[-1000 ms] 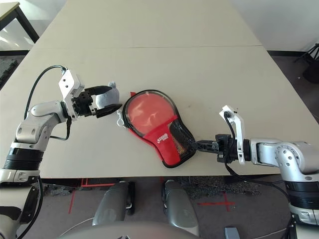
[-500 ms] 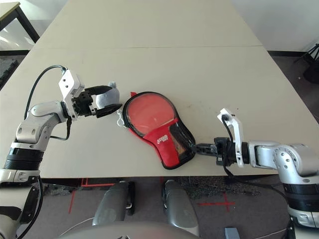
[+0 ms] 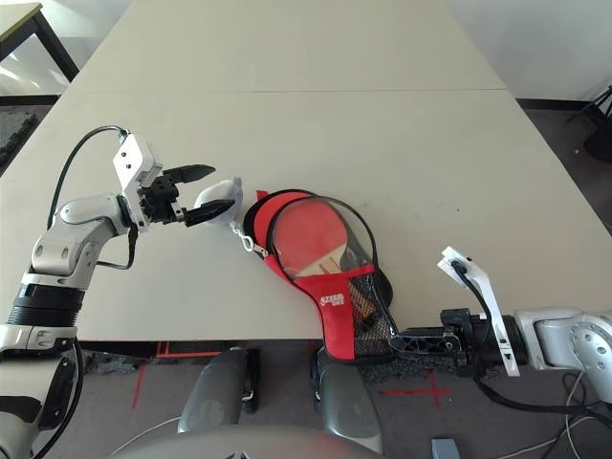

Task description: Store the ping-pong paddle in its case and zip it.

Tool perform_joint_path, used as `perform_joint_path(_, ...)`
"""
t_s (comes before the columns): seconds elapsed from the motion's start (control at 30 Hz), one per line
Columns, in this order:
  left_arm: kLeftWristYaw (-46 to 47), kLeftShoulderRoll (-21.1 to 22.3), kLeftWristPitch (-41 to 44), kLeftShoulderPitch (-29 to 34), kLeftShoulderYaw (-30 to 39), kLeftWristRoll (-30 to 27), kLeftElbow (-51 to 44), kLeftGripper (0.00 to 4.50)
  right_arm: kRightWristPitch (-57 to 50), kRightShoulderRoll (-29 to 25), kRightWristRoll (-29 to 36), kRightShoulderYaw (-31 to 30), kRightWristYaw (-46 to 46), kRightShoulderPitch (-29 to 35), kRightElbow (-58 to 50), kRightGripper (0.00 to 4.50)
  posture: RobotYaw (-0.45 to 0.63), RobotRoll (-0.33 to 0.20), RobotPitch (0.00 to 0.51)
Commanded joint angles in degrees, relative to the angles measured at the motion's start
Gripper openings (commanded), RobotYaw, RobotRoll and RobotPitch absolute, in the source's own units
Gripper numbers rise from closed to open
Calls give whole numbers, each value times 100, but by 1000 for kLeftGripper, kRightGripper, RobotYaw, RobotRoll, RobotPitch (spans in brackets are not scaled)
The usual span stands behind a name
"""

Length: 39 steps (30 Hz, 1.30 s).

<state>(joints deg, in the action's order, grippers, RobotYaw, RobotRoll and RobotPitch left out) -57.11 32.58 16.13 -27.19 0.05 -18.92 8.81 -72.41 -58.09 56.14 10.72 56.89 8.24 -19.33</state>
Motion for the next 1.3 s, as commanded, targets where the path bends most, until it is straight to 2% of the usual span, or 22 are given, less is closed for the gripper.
perform_joint_path(0.03, -37, -23, -54, -63, -33, 27, 67, 4500, 126, 193, -118, -83, -179, -319, 151, 39, 50, 0, 137)
perform_joint_path(0.3, -35, 14, -76, -71, -6, 26, 84, 4500, 87, 425, -288, -338, -336, -1025, 384, 39, 59, 0, 131)
perform_joint_path(0.67, -39, 116, -37, -76, 59, -3, 36, 4500, 274, 479, -708, -402, -446, -1094, 638, 39, 56, 0, 130)
perform_joint_path(0.8, -6, 182, 8, -94, 103, -18, 3, 4500, 524, 394, -900, -324, -366, -1101, 709, 1057, 52, 0, 132)
perform_joint_path(1.0, -52, 293, 179, -34, 221, -134, -165, 4500, 983, -33, -1166, -198, 39, -1188, 989, 3272, 51, 0, 129)
perform_joint_path(1.1, -64, 323, 278, 15, 267, -186, -240, 4500, 1783, 44, -1644, -278, -6, -1598, 1296, 4293, 54, 0, 127)
perform_joint_path(1.13, -73, 337, 319, 34, 275, -209, -279, 4500, 1961, 93, -1770, -332, -36, -1778, 1380, 4457, 54, 0, 127)
perform_joint_path(1.3, -146, 470, 597, 106, 338, -397, -561, 4500, 2403, 475, -2121, -782, 22, -2752, 1430, 4457, 68, 0, 124)
